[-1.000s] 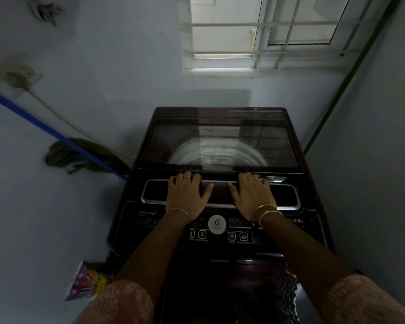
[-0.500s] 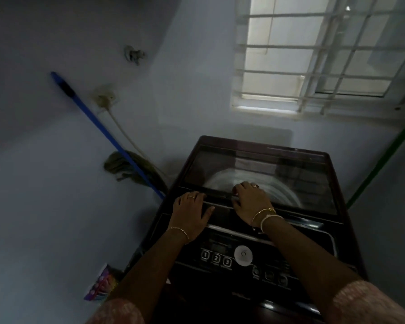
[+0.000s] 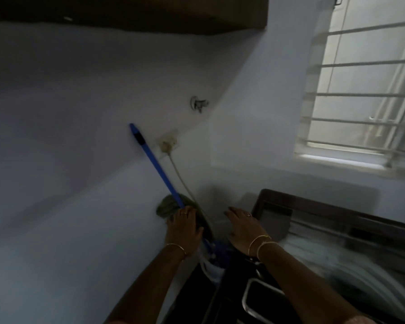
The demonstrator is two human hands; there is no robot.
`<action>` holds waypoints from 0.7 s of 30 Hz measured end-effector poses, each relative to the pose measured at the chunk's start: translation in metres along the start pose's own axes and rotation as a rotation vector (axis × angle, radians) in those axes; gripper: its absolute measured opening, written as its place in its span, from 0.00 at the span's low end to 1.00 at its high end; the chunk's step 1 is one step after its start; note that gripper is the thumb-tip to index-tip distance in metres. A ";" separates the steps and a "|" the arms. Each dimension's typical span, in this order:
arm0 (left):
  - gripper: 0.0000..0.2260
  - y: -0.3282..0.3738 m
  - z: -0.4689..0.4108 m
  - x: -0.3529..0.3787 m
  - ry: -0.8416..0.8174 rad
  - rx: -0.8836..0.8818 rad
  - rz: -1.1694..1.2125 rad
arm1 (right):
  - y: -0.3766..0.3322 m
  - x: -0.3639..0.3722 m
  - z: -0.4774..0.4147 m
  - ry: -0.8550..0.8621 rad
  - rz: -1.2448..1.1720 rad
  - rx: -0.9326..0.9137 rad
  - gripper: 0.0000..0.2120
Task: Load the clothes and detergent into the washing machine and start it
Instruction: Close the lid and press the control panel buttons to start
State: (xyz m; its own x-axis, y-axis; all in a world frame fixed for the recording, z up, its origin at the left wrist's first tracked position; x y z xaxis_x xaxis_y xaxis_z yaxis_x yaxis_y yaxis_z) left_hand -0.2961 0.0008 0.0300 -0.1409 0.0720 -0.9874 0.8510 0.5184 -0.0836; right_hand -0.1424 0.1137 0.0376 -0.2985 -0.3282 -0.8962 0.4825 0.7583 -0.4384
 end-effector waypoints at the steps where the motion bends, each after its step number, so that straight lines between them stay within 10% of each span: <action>1: 0.29 -0.012 -0.014 0.000 -0.007 -0.005 -0.014 | -0.003 0.002 -0.016 0.002 -0.017 -0.007 0.31; 21: 0.34 -0.103 -0.269 -0.005 0.046 0.032 -0.532 | 0.012 0.054 -0.251 0.036 -0.370 0.035 0.29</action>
State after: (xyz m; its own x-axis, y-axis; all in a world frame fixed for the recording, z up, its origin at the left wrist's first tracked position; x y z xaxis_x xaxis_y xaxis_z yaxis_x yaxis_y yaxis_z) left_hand -0.5194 0.1761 0.0798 -0.5788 -0.1560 -0.8004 0.6706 0.4674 -0.5760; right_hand -0.3594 0.2466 0.0005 -0.4865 -0.5559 -0.6740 0.3641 0.5723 -0.7348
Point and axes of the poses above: each hand's wrist, its own z-axis away from the middle knuckle, its own x-axis out of the palm, y = z × x, the point moved 1 cm from there along -z, towards the middle knuckle, and after that the axes turned 11 degrees about -z, right-handed, at the moved point
